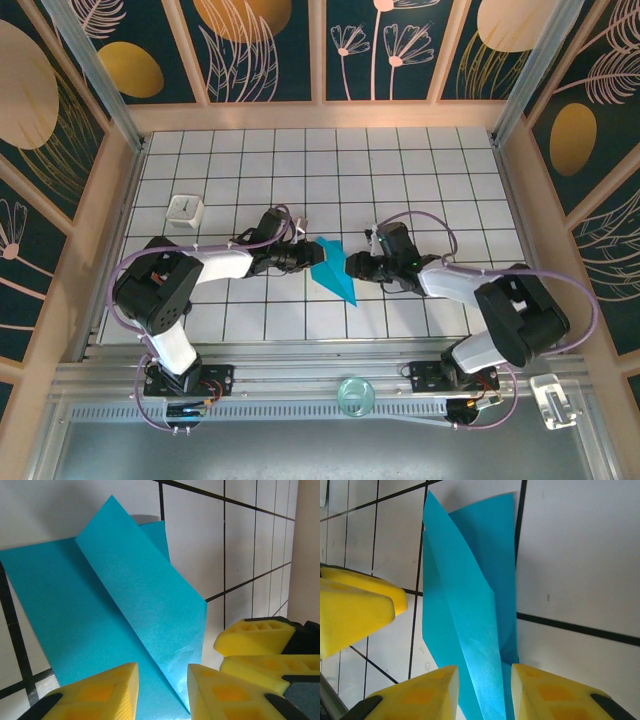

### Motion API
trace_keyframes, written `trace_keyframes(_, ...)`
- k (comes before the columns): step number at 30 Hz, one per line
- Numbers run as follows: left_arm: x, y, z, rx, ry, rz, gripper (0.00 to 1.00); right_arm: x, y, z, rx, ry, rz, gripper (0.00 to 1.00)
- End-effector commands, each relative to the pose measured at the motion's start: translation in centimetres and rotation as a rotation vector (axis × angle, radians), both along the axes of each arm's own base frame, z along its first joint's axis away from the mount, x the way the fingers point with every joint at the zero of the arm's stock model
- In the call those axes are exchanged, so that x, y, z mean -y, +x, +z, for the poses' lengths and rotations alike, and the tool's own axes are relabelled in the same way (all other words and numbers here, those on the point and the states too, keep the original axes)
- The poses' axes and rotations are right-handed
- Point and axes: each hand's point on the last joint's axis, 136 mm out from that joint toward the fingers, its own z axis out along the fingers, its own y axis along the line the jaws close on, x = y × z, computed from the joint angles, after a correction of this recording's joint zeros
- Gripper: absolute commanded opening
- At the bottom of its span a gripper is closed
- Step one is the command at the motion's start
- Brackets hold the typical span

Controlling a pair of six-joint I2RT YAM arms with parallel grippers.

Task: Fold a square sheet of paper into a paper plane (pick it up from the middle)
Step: Turn over the paper at the center of the table.

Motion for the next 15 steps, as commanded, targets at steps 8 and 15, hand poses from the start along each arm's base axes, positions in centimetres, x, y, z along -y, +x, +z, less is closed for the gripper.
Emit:
trace_keyframes(8, -1.6, 0.2, -0.8, -0.014, 0.022, 0.050, 0.32, -2.4, 2.6, -0.1, 0.076, 0.001, 0.074, 0.33)
trace_keyframes(15, -2.7, 0.4, -0.1, -0.002, 0.012, 0.081, 0.33, -3.0, 2.5, -1.2, 0.054, 0.016, 0.098, 0.29)
